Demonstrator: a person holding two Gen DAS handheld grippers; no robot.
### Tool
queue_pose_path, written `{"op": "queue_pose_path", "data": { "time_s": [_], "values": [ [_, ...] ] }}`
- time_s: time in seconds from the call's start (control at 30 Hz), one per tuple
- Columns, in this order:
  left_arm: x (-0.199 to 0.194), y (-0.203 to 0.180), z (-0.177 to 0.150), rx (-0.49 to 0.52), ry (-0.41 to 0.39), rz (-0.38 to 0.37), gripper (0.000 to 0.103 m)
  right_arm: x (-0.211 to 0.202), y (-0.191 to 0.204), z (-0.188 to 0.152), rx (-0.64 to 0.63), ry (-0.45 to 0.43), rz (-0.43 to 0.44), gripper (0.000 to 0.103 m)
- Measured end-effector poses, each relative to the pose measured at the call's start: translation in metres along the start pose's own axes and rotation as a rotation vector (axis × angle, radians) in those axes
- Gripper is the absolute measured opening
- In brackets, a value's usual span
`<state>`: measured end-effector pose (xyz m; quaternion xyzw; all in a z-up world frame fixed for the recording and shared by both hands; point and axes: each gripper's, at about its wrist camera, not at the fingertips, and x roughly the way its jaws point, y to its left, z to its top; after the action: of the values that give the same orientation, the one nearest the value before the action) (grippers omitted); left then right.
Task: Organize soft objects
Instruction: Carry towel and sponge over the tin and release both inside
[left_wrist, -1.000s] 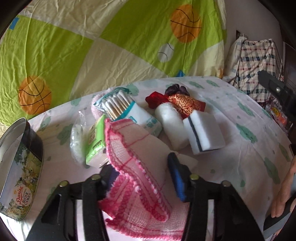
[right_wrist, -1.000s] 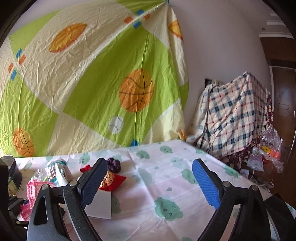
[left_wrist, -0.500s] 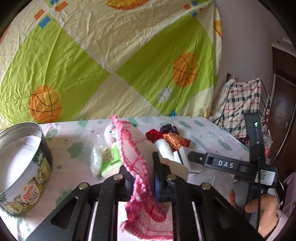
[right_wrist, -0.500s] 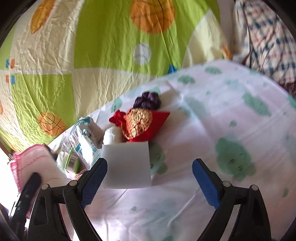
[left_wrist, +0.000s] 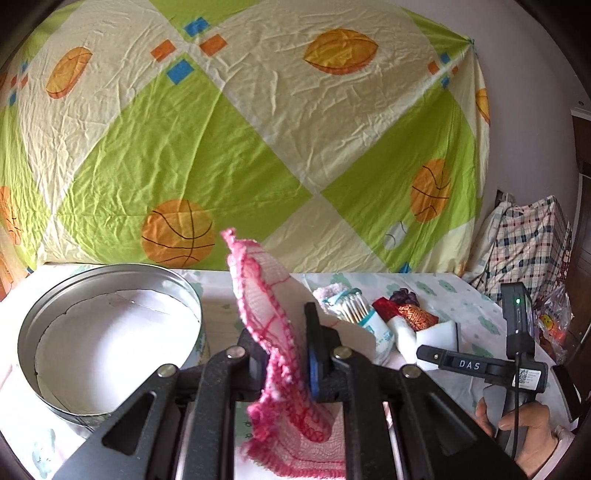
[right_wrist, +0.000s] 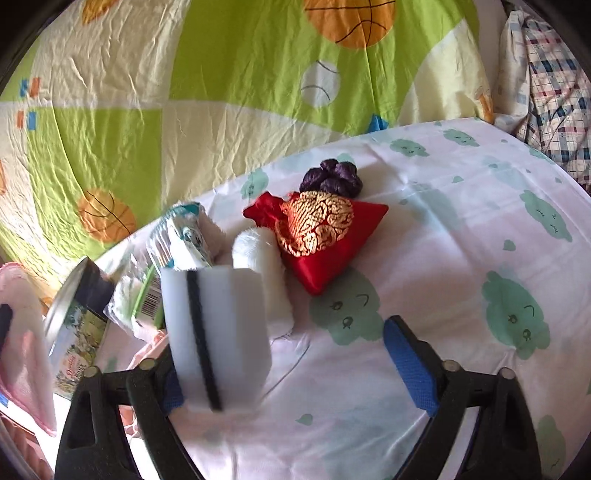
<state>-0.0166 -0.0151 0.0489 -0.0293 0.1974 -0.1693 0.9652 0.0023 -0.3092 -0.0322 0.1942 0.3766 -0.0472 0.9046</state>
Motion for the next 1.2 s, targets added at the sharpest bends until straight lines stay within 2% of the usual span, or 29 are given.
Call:
{"op": "queue_pose_path", "data": {
  "time_s": [0.03,0.07,0.1,0.17,0.23,0.47,0.57,0.7,0.93,1.07,1.2],
  "values": [
    [-0.001,0.005,0.001,-0.006,-0.003,0.005,0.013,0.002,-0.001,0.0,0.002,0.007,0.01,0.054],
    [-0.002,0.009,0.002,-0.008,-0.004,0.011,0.013,0.004,-0.003,-0.001,0.009,0.017,0.02,0.042],
    [-0.004,0.013,0.001,-0.009,-0.005,0.016,0.013,0.005,-0.005,-0.001,0.02,0.022,0.037,0.041],
    [-0.005,0.021,0.001,-0.015,-0.008,0.027,0.013,-0.001,-0.007,-0.002,0.027,-0.007,0.046,0.028],
    [-0.006,0.028,0.002,-0.016,-0.013,0.044,0.013,-0.013,-0.004,-0.003,0.02,-0.068,0.009,0.028],
    [-0.003,0.053,0.008,-0.013,-0.028,0.104,0.013,-0.074,0.04,-0.02,-0.103,-0.392,-0.073,0.028],
    [0.0,0.066,0.01,0.009,-0.04,0.159,0.013,-0.081,0.069,-0.028,-0.127,-0.447,-0.045,0.028],
    [0.005,0.093,0.015,-0.015,-0.039,0.194,0.013,-0.082,0.122,-0.041,-0.21,-0.52,-0.017,0.028],
    [0.011,0.137,0.014,-0.065,-0.036,0.256,0.013,-0.073,0.209,-0.059,-0.329,-0.568,0.07,0.028],
    [0.012,0.155,0.012,-0.054,-0.038,0.322,0.013,-0.058,0.244,-0.063,-0.364,-0.539,0.112,0.028],
    [0.011,0.177,0.009,-0.084,-0.026,0.347,0.013,-0.038,0.272,-0.064,-0.39,-0.505,0.137,0.028]
  ]
}}
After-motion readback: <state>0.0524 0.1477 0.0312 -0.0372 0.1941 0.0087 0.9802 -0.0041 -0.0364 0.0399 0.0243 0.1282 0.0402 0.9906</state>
